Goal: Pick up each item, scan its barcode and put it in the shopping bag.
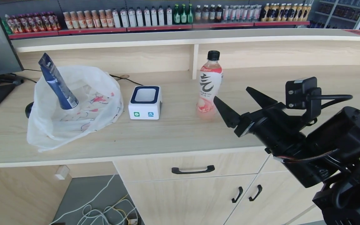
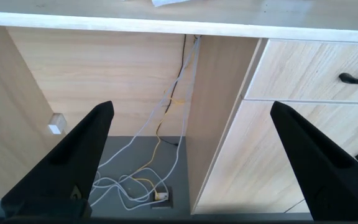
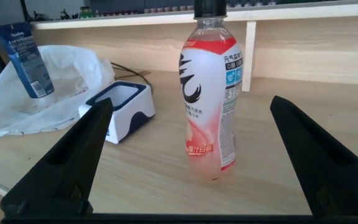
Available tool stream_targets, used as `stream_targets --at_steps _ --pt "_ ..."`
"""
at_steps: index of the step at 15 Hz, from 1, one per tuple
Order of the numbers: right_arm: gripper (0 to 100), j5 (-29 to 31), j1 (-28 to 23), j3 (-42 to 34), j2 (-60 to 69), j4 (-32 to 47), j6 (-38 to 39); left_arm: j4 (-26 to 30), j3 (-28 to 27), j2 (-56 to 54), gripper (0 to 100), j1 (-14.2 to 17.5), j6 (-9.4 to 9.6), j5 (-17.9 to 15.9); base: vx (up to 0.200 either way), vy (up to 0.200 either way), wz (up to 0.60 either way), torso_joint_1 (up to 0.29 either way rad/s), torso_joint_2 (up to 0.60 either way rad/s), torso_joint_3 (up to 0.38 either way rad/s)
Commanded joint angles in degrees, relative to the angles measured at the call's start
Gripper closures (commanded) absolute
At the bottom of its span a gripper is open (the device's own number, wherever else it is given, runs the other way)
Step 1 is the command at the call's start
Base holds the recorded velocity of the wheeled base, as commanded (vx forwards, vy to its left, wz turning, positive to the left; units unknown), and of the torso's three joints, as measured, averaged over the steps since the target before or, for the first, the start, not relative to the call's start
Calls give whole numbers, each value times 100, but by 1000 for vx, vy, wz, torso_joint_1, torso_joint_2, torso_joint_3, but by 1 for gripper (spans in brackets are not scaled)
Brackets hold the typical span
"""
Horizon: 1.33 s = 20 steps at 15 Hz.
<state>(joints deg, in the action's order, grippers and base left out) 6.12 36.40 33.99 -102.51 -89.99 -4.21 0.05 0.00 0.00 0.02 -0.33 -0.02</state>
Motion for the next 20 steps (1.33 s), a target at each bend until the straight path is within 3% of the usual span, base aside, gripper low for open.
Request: stream_targets --at_steps 1,9,11,16,20 --pt "0 -6 7 -120 29 -1 7 4 0 0 0 -2 -2 2 0 0 0 0 0 0" --pt "0 38 -10 -279 38 -1 60 4 0 0 0 -2 -2 2 0 0 0 0 0 0" --pt "0 487 7 -76 -182 -1 7 4 0 0 0 -2 -2 2 0 0 0 0 0 0" --pt "0 926 245 3 -516 -1 -177 4 0 0 0 -2 -2 2 0 0 0 0 0 0" --pt "0 1234 350 882 -806 403 -186 4 0 0 0 -2 -2 2 0 0 0 0 0 0"
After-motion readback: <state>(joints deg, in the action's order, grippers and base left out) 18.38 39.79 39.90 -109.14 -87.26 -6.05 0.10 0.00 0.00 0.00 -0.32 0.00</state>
